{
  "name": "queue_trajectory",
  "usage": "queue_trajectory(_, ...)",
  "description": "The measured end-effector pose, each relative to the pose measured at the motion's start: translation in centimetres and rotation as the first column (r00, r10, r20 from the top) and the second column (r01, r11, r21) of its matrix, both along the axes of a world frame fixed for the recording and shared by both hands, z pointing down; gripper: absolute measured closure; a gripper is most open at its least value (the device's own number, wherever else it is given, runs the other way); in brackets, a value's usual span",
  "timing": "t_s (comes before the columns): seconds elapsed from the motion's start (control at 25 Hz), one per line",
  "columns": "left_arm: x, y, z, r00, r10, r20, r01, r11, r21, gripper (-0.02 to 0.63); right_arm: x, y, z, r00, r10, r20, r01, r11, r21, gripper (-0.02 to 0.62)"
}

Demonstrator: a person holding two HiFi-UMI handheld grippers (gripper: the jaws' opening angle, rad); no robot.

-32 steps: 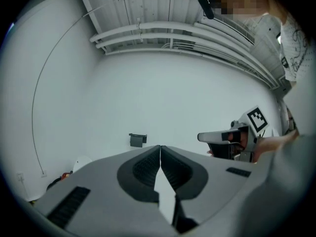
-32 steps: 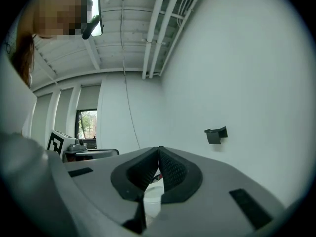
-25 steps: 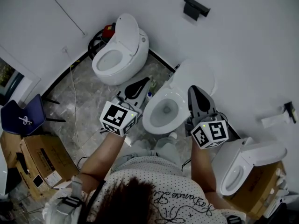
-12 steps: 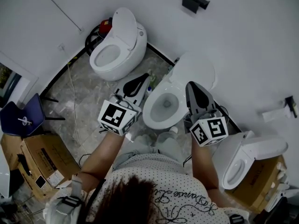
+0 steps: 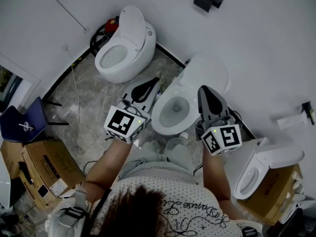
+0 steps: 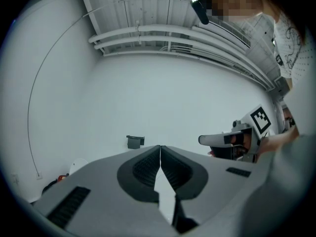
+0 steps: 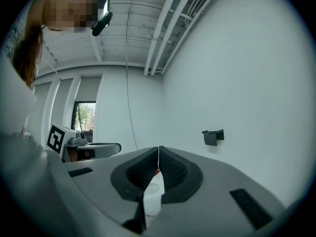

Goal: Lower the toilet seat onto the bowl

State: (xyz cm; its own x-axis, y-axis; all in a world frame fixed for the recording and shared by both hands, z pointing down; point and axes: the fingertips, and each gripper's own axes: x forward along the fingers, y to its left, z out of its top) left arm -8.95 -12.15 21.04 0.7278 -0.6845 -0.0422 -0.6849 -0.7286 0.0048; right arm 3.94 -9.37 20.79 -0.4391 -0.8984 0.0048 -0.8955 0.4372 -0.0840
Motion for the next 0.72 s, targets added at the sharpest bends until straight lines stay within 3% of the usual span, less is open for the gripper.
queue_trajectory(0.72,0.28,0.57,0.43,1.000,0.007,0.000,-0.007,1.000,-0.004,0.600,0.71,0.79,-0.22,1.000,0.027,-0.005,-0.027,1.000,0.008,0.580)
